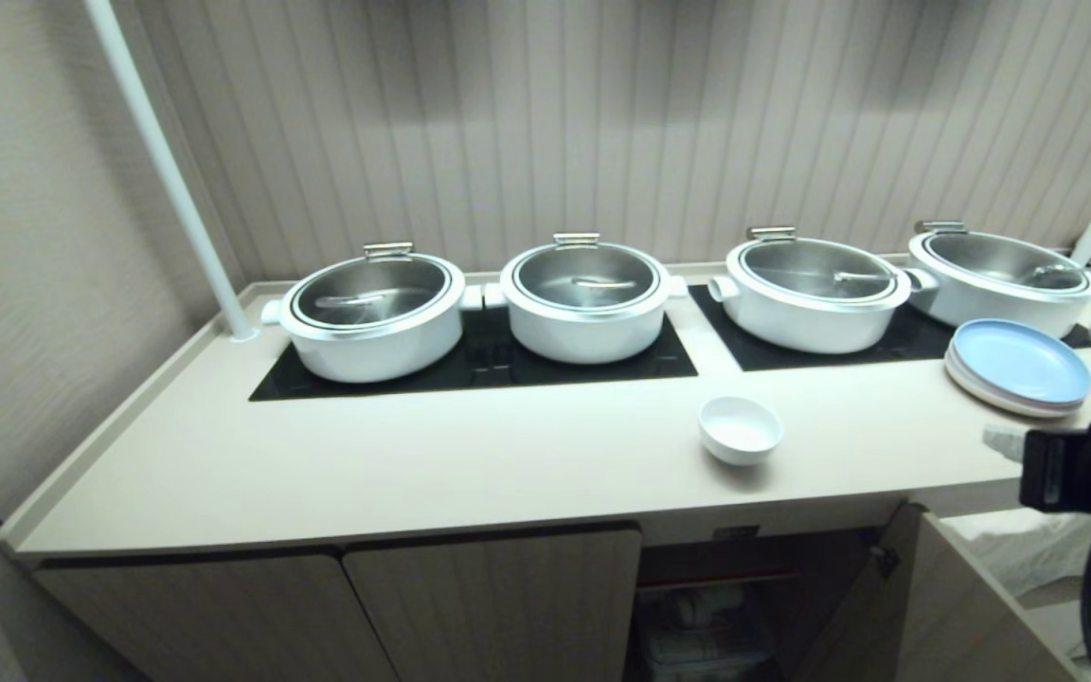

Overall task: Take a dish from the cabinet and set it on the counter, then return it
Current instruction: Pick up the bowl from the table

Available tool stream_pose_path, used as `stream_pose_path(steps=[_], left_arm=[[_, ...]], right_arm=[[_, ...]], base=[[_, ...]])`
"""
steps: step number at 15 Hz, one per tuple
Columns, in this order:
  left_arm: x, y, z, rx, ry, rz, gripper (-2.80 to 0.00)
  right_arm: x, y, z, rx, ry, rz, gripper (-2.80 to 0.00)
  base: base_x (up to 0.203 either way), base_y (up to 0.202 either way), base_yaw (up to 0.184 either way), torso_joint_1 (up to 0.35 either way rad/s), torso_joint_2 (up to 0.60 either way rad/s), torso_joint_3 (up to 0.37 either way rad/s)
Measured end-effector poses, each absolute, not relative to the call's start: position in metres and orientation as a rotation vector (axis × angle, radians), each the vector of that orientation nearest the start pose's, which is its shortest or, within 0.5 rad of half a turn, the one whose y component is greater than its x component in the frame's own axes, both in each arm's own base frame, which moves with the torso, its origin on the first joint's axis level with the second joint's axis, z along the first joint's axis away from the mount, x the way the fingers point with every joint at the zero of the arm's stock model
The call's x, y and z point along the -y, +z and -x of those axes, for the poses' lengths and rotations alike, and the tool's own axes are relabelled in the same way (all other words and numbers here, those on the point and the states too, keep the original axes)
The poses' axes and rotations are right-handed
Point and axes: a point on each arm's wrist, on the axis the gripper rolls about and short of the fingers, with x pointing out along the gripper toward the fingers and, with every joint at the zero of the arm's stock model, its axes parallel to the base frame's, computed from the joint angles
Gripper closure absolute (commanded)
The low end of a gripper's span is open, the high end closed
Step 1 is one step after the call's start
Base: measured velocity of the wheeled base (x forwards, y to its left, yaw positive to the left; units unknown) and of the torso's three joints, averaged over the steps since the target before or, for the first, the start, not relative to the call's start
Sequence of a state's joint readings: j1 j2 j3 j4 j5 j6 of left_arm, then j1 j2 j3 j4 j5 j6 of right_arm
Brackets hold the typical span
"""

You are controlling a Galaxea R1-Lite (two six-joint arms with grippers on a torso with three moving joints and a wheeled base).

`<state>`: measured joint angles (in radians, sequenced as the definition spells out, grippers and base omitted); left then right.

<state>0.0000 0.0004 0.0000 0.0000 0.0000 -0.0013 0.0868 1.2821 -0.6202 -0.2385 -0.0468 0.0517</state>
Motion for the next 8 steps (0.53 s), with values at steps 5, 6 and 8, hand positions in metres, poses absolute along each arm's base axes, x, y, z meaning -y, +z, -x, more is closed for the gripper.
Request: stream_pose_path(steps=[5,6,8], left_arm=[[0.0,0.075,0.023,0.0,0.0,0.001,0.0],[0.0,0.075,0.023,0.0,0.0,0.001,0.0],[0.0,0.075,0.023,0.0,0.0,0.001,0.0]], right_arm=[[-0.024,0.201,-0.274,-0.467,0.032,-0.029,0.0],[-0.024,0.2,-0.289,-0.479,0.026,-0.031,0.0],[-0.022,0.196,-0.317,-0.525,0.016,-0.034,0.0]], base=[[0.0,0.0,0.0,0.0,0.0,0.0],[0.0,0.0,0.0,0.0,0.0,0.0],[0.0,0.0,0.0,0.0,0.0,0.0]])
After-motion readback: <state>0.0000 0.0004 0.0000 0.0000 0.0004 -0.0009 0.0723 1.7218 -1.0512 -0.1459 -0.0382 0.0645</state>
